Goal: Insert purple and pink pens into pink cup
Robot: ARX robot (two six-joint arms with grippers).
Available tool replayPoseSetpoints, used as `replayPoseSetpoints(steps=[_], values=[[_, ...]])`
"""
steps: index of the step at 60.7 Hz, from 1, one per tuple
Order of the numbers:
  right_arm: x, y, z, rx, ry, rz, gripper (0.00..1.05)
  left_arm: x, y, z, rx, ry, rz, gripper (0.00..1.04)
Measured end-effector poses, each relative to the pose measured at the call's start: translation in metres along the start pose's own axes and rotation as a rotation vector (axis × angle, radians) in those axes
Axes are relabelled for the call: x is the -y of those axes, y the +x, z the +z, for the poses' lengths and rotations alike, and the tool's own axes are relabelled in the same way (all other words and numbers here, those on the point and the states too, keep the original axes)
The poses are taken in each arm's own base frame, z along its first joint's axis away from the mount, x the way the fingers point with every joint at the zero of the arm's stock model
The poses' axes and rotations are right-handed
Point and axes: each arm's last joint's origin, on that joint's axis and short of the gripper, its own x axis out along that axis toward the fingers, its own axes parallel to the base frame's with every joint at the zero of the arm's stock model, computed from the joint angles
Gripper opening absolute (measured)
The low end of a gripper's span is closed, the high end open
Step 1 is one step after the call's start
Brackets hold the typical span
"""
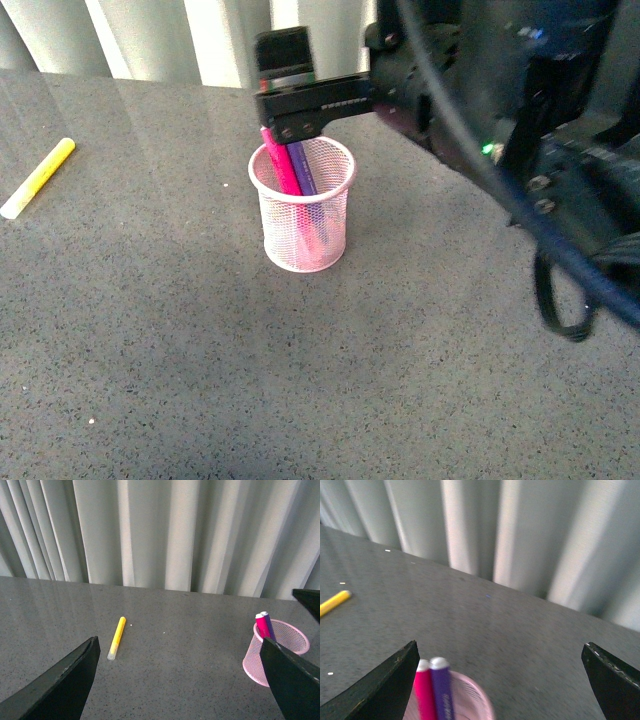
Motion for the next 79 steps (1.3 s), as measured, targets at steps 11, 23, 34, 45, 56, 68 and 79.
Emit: replayPoseSetpoints(steps=[11,23,34,45,56,68,79], values=[[0.028,-0.031,0.020,-0.117,0.079,-0.204,0.98,0.000,0.000,0.000,0.000,0.000,0.001,0.98],[0.041,-0.056,0.010,0.108,0.057,-0.322,0.75,0.000,0.000,0.000,0.000,0.000,0.002,0.98],[0.076,-0.114,0.008,0.171,0.053,-0.355,0.39,0.000,0.000,0.000,0.000,0.000,0.001,0.98],[0.091,-0.150,-0.001,0.161,0.052,-0.351,0.07,0.000,0.000,0.000,0.000,0.000,0.000,0.98],[0.100,-0.180,-0.007,0.154,0.049,-0.355,0.03,0.000,0.000,0.000,0.000,0.000,0.000,0.98],[0.103,-0.203,-0.011,0.155,0.050,-0.353,0.03,0.000,0.000,0.000,0.000,0.000,0.000,0.98],[0.105,-0.218,-0.013,0.159,0.051,-0.360,0.03,0.000,0.000,0.000,0.000,0.000,0.000,0.98]])
